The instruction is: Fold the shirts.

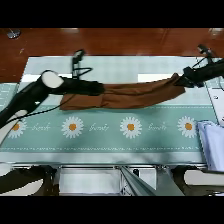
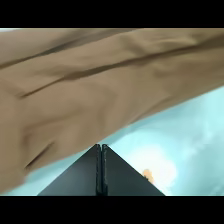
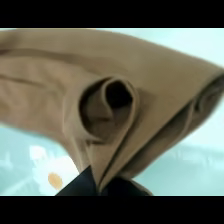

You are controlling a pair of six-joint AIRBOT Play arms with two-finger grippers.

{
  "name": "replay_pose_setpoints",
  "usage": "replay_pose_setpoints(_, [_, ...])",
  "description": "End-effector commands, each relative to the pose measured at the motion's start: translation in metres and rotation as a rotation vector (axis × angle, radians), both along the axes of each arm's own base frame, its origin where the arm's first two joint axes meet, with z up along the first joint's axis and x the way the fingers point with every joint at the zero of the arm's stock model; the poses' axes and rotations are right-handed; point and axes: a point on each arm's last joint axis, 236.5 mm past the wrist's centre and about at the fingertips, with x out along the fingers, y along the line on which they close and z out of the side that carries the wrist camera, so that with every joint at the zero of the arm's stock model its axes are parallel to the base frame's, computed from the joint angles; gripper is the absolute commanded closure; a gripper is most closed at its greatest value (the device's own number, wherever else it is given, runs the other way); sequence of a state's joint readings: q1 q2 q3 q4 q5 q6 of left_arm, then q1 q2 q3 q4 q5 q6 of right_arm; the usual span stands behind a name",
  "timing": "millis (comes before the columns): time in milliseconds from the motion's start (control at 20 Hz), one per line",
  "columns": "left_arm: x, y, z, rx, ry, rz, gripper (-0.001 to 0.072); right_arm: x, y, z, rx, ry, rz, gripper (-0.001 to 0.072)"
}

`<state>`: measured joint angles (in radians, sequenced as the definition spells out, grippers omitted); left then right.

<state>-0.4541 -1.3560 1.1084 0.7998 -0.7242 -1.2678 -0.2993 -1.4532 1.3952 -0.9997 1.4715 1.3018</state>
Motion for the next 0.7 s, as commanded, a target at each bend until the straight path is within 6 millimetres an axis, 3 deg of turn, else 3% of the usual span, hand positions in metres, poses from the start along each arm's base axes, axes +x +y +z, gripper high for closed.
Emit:
replay_pose_setpoints(0, [-0.011, -0.084, -0.004, 0.011, -0.069, -0.164, 0.0683, -0.053, -0.005, 0.031, -0.115, -0.101, -0.027, 0.0692])
replay_pose_setpoints(150, [-0.013, -0.139, -0.041, 0.043, 0.025, -0.195, 0.0683, -0.085, 0.006, 0.054, -0.129, -0.173, -0.076, 0.0692])
replay_pose_setpoints(350, [-0.025, -0.191, -0.085, 0.028, 0.212, -0.170, 0.0682, -0.099, 0.011, 0.081, -0.139, -0.251, -0.104, 0.0692])
replay_pose_setpoints(550, [-0.073, -0.240, -0.101, -0.041, 0.350, -0.234, 0.0683, -0.099, 0.023, 0.091, -0.091, -0.281, -0.100, 0.0692])
replay_pose_setpoints(650, [-0.102, -0.251, -0.107, -0.023, 0.391, -0.300, 0.0682, -0.098, 0.024, 0.092, -0.089, -0.285, -0.102, 0.0692])
